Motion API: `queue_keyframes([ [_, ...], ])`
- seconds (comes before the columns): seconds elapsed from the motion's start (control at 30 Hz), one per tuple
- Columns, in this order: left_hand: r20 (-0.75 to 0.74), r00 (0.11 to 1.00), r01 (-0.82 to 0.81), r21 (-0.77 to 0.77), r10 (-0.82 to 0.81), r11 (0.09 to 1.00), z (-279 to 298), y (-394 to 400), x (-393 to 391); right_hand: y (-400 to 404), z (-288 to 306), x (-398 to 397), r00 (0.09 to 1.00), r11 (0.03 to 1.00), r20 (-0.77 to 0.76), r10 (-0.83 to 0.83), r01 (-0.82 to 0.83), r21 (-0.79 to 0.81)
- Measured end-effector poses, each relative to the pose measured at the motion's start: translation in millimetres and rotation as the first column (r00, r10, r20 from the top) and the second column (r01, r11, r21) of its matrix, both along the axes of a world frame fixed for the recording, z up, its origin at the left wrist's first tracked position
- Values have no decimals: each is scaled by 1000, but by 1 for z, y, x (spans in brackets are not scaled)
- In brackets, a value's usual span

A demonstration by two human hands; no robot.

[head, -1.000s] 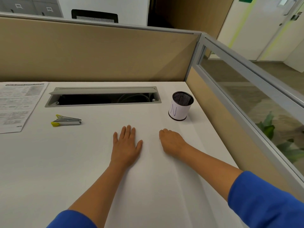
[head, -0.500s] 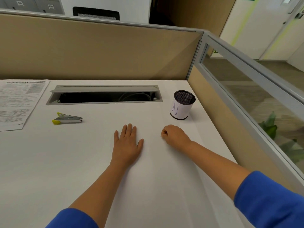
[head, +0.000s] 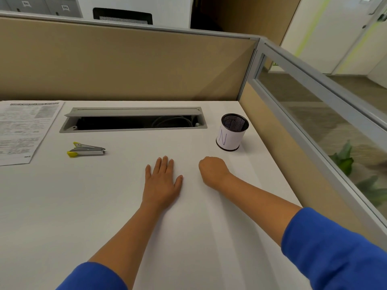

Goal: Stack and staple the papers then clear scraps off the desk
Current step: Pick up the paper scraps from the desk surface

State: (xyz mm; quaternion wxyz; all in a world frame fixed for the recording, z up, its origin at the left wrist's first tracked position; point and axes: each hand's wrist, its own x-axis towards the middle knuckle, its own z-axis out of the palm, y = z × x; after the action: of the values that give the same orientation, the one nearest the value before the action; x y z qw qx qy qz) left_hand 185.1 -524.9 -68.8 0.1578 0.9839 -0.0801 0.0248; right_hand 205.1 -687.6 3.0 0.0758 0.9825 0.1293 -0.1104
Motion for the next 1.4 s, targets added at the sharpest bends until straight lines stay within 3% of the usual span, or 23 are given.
queue_keyframes([
  [0.57, -3, 1000, 9, 14, -9, 1000, 1, 0, 2, -12, -15, 0, 991, 980, 43, -128, 120, 159],
  [0.93, 1, 1000, 4, 0, -4, 1000, 1, 0, 0, 3, -1, 3, 998, 998, 30, -50, 51, -28],
  [1.17, -9, 1000, 7, -5, -7, 1000, 0, 0, 0, 14, -7, 2, 995, 992, 15, -99, 100, -75],
  [1.4, 1, 1000, 13, 4, -13, 1000, 1, 1, 0, 8, -27, -6, 978, 979, 57, -200, 197, 55],
])
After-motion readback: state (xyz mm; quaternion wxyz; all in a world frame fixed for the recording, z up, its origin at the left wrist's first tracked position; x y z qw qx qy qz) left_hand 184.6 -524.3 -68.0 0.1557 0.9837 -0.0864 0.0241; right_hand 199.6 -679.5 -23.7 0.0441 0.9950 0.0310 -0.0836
